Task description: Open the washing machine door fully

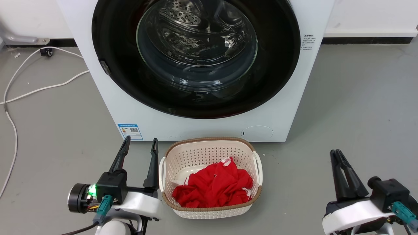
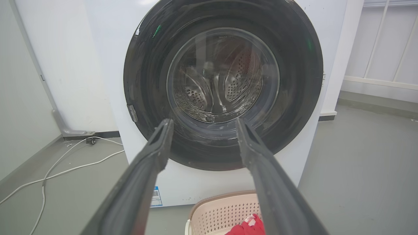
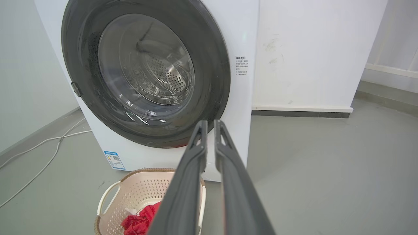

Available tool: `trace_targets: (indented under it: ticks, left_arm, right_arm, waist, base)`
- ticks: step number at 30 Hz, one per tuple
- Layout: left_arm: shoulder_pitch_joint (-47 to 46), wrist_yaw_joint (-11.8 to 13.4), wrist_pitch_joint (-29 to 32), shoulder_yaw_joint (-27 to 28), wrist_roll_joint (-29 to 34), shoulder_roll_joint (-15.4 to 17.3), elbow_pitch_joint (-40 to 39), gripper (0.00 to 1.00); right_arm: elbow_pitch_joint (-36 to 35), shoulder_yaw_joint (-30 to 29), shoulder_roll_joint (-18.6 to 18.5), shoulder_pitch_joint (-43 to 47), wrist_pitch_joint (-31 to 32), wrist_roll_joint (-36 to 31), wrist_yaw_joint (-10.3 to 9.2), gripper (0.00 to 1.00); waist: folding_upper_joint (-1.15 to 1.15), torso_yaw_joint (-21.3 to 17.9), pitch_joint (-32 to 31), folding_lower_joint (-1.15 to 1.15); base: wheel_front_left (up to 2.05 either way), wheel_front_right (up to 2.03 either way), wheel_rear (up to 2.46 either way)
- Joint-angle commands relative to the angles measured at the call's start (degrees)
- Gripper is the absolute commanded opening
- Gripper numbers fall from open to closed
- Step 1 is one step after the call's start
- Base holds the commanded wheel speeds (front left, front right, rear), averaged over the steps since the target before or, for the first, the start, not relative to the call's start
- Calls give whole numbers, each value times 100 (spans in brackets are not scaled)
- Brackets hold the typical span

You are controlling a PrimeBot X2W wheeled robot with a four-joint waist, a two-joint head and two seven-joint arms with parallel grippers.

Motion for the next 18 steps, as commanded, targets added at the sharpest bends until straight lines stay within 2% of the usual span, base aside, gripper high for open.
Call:
trace_targets:
  ticks: [1, 7, 10, 12, 13, 14, 18]
  left_arm:
    - [10, -18, -17, 7, 12, 1, 0, 100]
    - [12, -15, -17, 28, 13, -13, -7, 100]
    - [22, -14, -17, 34, 11, -19, -17, 100]
    - [22, -15, -17, 34, 7, -22, -25, 100]
    - [18, -16, -17, 36, 6, -25, -29, 100]
    - [3, -20, -17, 37, 6, -30, -33, 100]
    - [-34, -23, -17, 46, 6, -38, -37, 100]
  right_arm:
    - [0, -1, 19, 11, -53, 77, -3, 0]
    - [-67, 25, 19, -65, -263, 560, -2, 0]
    - [-138, -13, 18, -97, -391, 1100, -3, 0]
    - [-215, -18, 19, -145, -472, 1726, -2, 0]
    - [-255, -21, 19, -174, -506, 2073, -2, 0]
    - [-301, 24, 19, -191, -556, 3152, -2, 0]
    - [-388, 103, 18, -353, -585, 5525, -2, 0]
  waist:
    - [0, -4, -1, 0]
    - [0, -10, 9, 0]
    - [0, -9, 12, 0]
    - [0, -5, 24, 0]
    - [0, -5, 31, 0]
    - [0, -4, 46, 0]
    - [0, -9, 76, 0]
  base:
    - [0, 0, 0]
    - [0, 0, 0]
    - [0, 0, 0]
    - [0, 0, 0]
    - [0, 0, 0]
    - [0, 0, 0]
    - [0, 0, 0]
